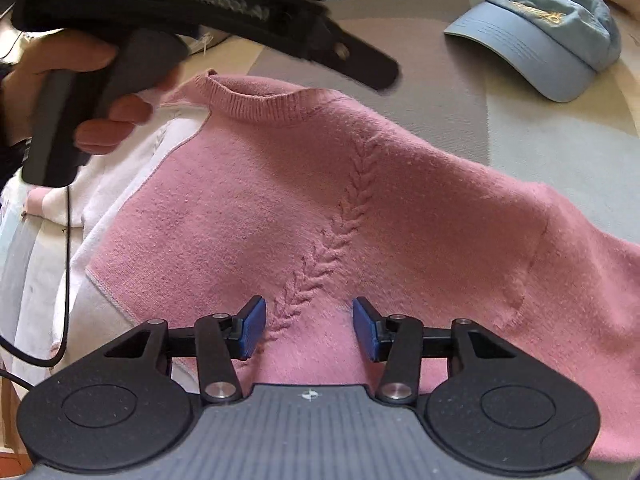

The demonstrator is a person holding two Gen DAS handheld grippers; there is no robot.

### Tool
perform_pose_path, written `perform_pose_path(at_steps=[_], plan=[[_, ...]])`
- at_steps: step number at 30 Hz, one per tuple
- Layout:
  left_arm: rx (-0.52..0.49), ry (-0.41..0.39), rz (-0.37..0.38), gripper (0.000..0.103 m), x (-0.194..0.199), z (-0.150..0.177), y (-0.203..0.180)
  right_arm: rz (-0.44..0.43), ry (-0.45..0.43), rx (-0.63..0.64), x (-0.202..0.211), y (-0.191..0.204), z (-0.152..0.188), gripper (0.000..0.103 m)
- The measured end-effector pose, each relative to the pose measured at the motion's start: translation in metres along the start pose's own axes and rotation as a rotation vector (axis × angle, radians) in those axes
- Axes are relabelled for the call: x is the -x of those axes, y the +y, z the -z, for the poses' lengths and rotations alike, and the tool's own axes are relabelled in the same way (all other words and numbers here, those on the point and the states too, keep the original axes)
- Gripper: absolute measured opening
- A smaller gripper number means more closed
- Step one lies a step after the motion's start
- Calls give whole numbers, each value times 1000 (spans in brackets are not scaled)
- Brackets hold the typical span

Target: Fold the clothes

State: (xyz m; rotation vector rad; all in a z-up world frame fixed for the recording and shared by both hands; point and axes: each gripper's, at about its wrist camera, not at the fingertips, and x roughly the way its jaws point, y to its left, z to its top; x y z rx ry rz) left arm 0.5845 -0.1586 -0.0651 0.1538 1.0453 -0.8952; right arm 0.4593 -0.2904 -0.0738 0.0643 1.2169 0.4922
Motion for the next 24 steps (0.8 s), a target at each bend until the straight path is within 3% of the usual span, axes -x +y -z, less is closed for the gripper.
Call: perform_pose_path(at_steps=[2, 5, 10, 14, 19, 24], plan=[[-18, 57, 54, 91, -11, 4, 0, 17, 7, 3, 6, 0, 1, 54], [-36, 103, 39, 91, -8, 28, -1, 35, 11, 8, 21, -4, 4, 54], [-96, 76, 20, 95, 5, 63, -12, 66, -10, 12, 53, -19, -4, 54], [-98, 57, 4, 96, 7, 74, -16, 114, -107, 74, 70, -28, -41, 54], [-70, 46, 1, 96, 9, 77, -16, 171, -110, 248, 31, -31, -98, 54], [-53, 58, 8, 96, 14, 86, -14, 95, -40, 303, -6, -30, -99, 53]])
